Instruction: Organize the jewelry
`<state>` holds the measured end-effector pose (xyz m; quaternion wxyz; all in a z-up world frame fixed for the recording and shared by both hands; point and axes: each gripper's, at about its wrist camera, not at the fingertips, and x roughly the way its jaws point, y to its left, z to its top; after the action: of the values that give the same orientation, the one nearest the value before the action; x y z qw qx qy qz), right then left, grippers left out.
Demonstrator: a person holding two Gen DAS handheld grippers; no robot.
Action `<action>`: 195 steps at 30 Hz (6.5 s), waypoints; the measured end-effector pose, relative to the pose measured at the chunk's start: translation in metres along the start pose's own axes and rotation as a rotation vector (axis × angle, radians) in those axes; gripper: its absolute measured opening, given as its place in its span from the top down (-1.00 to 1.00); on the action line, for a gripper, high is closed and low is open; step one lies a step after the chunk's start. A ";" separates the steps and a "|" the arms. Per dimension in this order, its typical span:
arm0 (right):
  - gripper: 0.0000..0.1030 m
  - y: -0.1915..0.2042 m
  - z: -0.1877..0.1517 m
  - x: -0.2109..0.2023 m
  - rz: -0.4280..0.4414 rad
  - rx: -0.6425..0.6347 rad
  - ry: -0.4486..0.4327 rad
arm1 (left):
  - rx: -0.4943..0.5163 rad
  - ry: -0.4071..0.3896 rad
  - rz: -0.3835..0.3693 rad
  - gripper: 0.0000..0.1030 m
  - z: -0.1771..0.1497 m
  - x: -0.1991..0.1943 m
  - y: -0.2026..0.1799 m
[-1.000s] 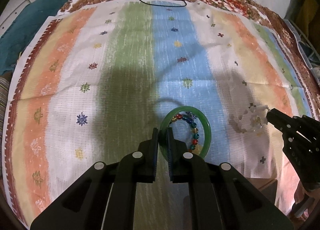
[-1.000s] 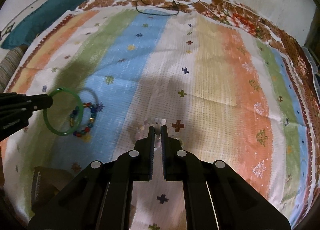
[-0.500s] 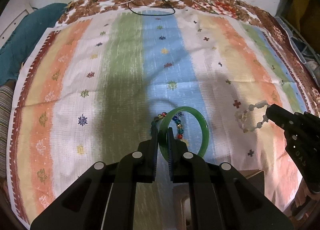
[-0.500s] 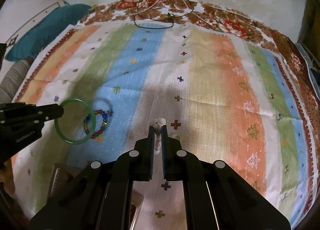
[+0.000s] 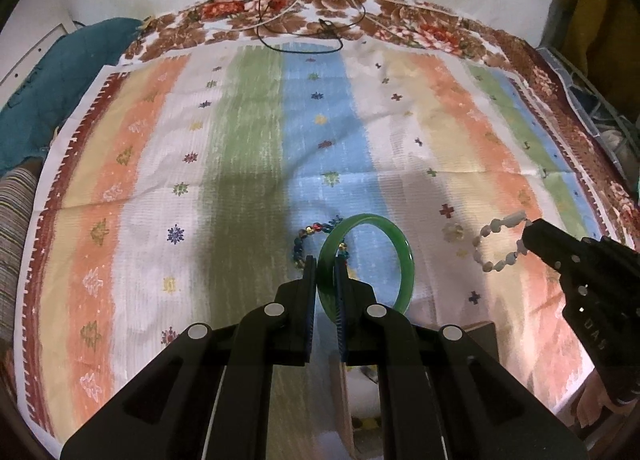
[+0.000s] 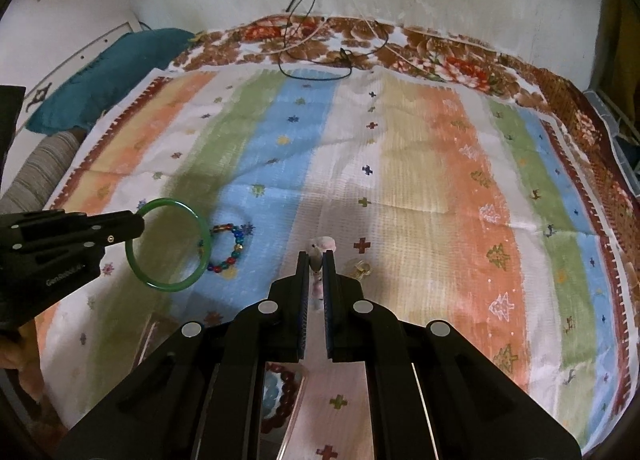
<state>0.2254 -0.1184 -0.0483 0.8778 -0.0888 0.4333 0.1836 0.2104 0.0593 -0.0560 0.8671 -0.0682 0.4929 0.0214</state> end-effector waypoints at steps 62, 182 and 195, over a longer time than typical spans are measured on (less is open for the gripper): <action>-0.05 0.002 -0.050 -0.054 0.085 0.041 0.005 | -0.109 -0.017 -0.020 -0.08 -0.054 -0.046 0.003; 0.98 -0.047 0.003 0.134 -0.068 0.070 0.275 | 0.013 0.224 0.089 0.82 0.003 0.128 0.017; 0.07 -0.037 0.003 0.127 -0.071 0.021 0.274 | 0.016 0.230 0.088 0.82 0.006 0.130 0.019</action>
<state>0.3129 -0.1206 -0.1476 0.8173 -0.1191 0.5476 0.1340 0.2799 0.0751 -0.1669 0.8035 -0.0418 0.5920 0.0475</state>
